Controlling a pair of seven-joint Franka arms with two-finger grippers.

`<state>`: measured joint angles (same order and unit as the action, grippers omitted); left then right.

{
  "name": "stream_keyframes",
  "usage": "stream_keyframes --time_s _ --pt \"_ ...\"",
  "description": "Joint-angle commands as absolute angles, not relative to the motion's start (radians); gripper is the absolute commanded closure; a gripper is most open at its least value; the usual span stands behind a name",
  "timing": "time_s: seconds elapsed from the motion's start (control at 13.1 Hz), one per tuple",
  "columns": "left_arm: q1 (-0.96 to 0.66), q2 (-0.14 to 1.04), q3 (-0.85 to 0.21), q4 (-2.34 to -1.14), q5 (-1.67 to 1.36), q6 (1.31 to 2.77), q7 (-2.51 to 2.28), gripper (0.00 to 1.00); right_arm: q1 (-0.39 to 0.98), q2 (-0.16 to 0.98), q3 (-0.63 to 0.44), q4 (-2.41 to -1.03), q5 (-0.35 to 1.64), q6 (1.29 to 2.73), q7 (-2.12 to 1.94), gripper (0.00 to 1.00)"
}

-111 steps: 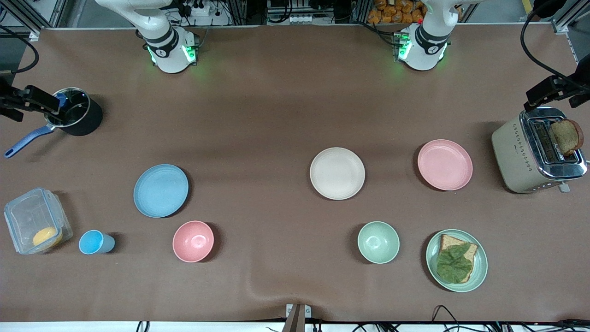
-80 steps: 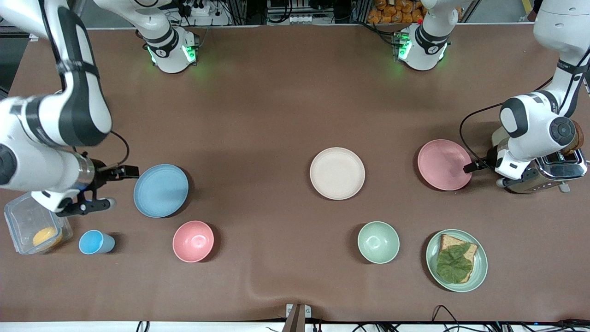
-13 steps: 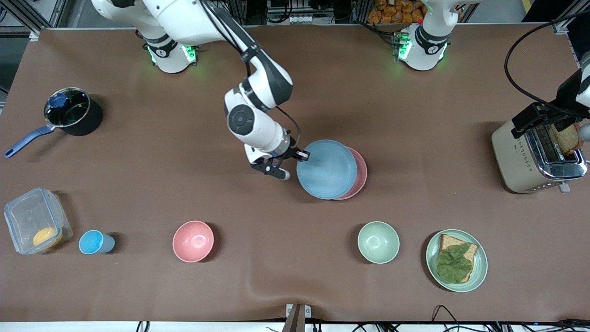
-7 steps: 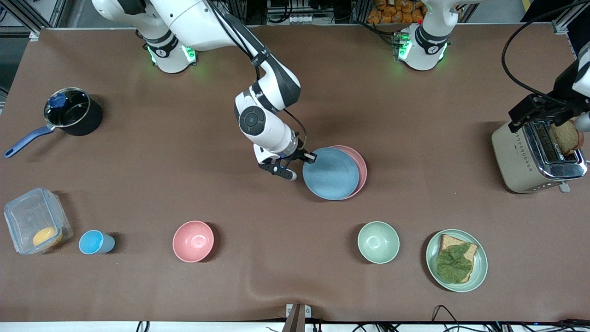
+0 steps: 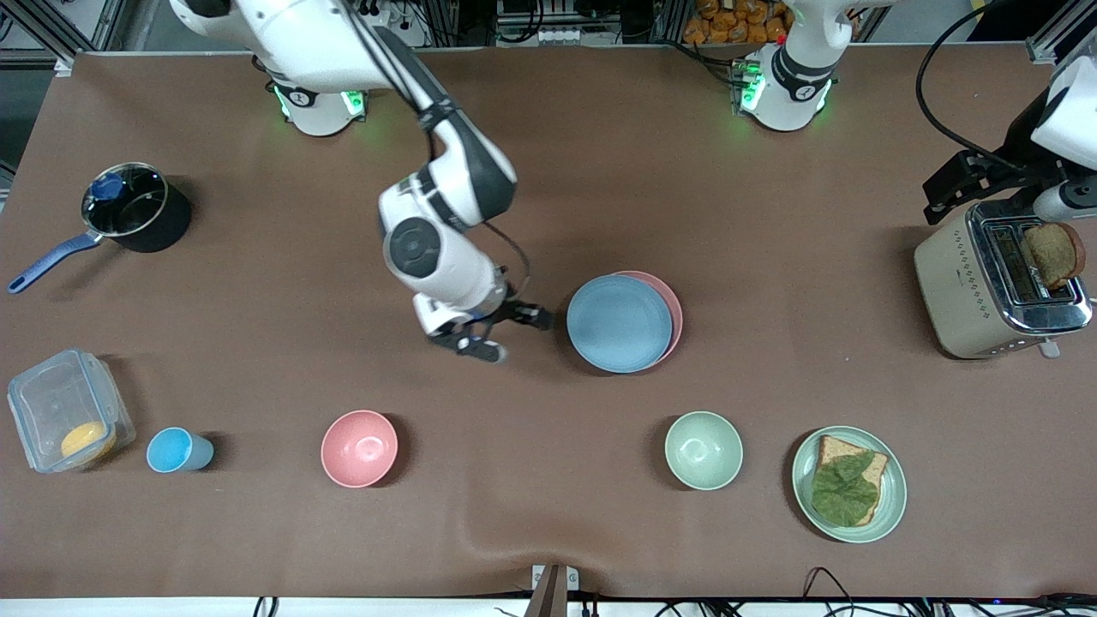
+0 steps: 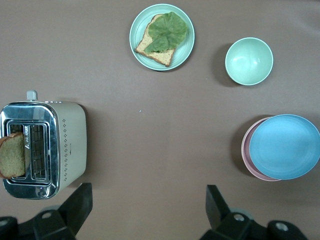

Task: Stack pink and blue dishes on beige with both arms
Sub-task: 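Open the right gripper and draw it back from the plate stack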

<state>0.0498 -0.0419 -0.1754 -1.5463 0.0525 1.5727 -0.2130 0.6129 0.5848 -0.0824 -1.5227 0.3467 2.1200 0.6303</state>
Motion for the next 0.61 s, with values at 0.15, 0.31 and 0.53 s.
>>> stream_keyframes --time_s 0.15,0.31,0.53 --pt "0.055 -0.071 -0.152 -1.548 0.044 1.531 -0.198 0.00 0.326 0.497 -0.072 -1.557 0.257 1.947 0.134 0.00" --pt "0.055 -0.071 -0.150 -1.548 0.044 1.531 -0.198 0.00 0.261 0.435 -0.072 -1.615 0.186 1.940 0.031 0.00" --pt "0.055 -0.071 -0.140 -1.546 0.038 1.532 -0.195 0.00 0.203 0.307 -0.071 -1.705 0.054 1.939 -0.052 0.00"
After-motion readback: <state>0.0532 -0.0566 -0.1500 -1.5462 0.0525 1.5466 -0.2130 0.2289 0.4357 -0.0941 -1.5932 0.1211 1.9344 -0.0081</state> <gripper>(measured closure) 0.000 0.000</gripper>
